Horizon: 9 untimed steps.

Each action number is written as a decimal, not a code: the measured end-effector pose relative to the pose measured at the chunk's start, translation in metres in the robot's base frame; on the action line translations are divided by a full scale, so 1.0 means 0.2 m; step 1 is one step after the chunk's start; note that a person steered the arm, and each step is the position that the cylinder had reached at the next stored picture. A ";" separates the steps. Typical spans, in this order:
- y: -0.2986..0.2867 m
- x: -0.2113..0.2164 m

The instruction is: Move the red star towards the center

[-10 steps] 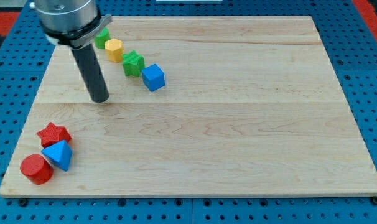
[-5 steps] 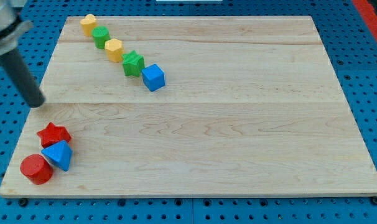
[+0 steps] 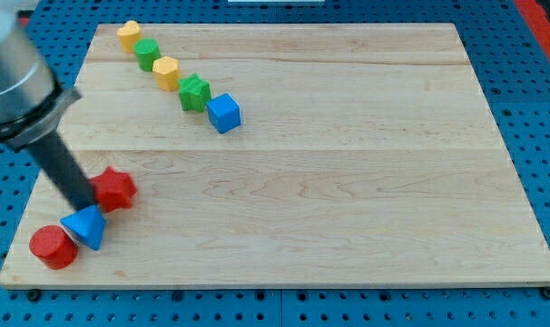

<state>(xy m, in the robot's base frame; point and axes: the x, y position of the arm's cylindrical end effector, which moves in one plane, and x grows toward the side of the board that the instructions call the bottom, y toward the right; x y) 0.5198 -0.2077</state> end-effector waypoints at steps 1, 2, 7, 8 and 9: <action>0.15 -0.10; 0.33 -0.19; 0.74 -0.30; 0.75 -0.30; 0.51 -0.30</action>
